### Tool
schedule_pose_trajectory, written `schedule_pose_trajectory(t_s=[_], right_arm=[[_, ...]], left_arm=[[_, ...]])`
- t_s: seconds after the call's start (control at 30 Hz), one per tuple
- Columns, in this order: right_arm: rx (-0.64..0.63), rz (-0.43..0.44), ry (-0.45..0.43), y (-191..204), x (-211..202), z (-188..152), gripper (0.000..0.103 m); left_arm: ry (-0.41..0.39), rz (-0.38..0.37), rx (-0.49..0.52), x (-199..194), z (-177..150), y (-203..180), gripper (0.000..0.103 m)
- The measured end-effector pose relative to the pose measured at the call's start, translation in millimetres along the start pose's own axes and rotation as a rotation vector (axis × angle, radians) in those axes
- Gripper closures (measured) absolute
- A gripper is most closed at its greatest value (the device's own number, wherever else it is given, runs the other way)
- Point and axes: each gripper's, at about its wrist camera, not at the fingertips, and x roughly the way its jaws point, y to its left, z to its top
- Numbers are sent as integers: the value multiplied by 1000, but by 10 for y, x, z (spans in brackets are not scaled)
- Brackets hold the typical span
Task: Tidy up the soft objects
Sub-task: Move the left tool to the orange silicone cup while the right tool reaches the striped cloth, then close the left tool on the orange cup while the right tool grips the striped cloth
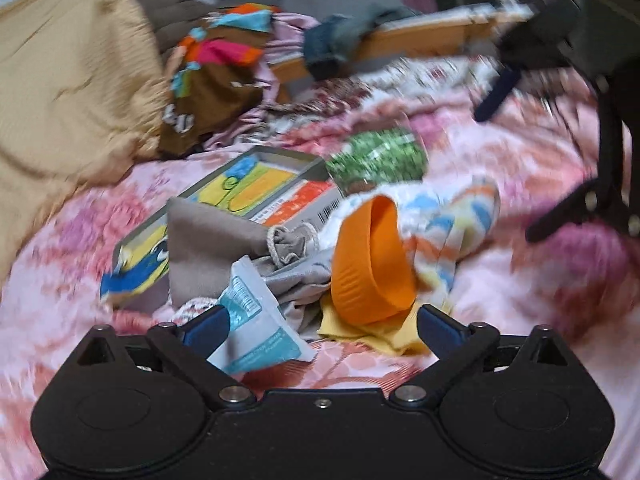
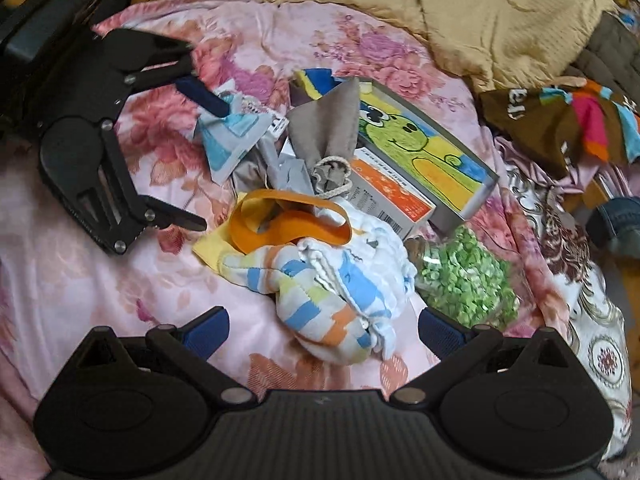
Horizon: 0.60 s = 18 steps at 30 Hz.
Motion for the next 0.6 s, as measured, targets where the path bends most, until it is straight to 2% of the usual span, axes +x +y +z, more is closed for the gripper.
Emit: schedule_pose_trajectory(t_s=[0.13,0.33,0.5,0.6], right_arm=[[3,19,9,-23,148,-51,5],[21,22,15,-57,270,-90,16],[14,8,-7,-40,258,-102,25],[17,14,-22,-43,257,-81,29]], left_arm=[[15,-14,123,130,-24,-27,9],[-17,-29,305,197,-11,-147,14],[-48,-40,419,219,7,-227,27],[-77,-32,488,171,-30,-294,27]])
